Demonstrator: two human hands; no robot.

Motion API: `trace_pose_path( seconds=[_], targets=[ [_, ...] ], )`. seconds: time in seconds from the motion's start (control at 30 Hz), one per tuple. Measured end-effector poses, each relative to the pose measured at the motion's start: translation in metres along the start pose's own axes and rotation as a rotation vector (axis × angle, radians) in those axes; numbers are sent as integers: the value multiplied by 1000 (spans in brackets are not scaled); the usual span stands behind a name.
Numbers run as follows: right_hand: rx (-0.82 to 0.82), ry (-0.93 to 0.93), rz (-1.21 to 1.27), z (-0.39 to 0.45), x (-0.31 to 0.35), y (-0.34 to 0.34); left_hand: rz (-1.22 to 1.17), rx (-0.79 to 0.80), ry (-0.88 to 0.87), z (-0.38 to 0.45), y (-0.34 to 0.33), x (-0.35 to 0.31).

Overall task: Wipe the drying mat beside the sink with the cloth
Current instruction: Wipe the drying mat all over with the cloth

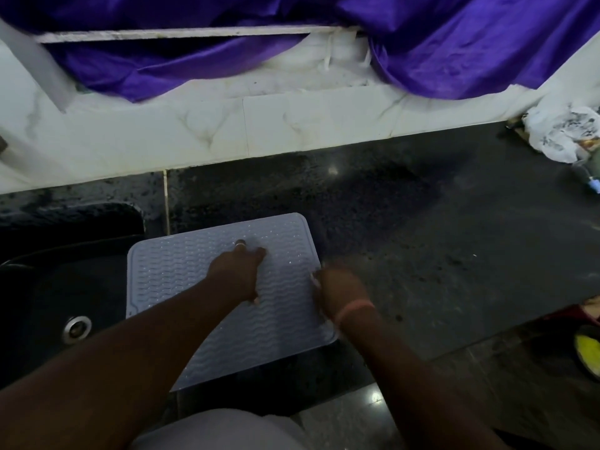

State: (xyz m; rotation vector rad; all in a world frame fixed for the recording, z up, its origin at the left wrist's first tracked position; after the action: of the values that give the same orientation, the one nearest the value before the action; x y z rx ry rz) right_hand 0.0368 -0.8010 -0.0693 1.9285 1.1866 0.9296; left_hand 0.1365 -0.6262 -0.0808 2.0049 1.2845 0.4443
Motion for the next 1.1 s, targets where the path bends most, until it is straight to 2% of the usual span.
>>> trace_pose_path(
  seconds=[0.07, 0.13, 0.2, 0.27, 0.37, 0.5, 0.63, 0.73, 0.83, 1.0, 1.03, 1.1],
  targets=[
    [85, -15, 5, -28, -13, -26, 13, 29, -6, 5, 1, 2],
    [237, -46, 2, -42, -27, -42, 17, 47, -21, 10, 5, 2],
    [328, -74, 70, -34, -32, -32, 9, 33, -23, 14, 15, 0],
    [265, -109, 195, -6, -29, 5, -14, -3, -11, 17, 25, -2],
    [56, -71, 301, 57, -8, 58, -53, -63, 18, 19, 29, -1],
    [-58, 26, 108, 109, 38, 76, -53, -65, 51, 24, 23, 2],
    [-136, -30, -1, 113, 44, 74, -87, -40, 36, 31, 23, 6],
    [-65, -44, -51, 97, 41, 63, -119, 1, 47, 35, 22, 8],
    [54, -55, -31, 72, 24, 48, -155, -65, 20, 36, 25, 7],
    [379, -94, -86, 65, 12, 42, -135, -116, 35, 34, 28, 6],
    [361, -99, -67, 73, 14, 49, -123, -107, 44, 33, 28, 6],
    [188, -103, -7, 92, 24, 71, -102, -64, 63, 34, 24, 7]
  ],
)
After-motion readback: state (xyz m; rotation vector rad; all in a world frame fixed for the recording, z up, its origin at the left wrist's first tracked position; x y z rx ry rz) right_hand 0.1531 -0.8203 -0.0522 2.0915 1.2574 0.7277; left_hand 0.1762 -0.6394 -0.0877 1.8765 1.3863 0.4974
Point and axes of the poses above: each hand's wrist, its own z-axis towards the middle knuckle, its own y-axis out of the back of the hand, x = y × z, the point moved 10 cm from there along z, towards the middle knuckle, and after that the axes turned 12 degrees about x, right-handed, at the moved point
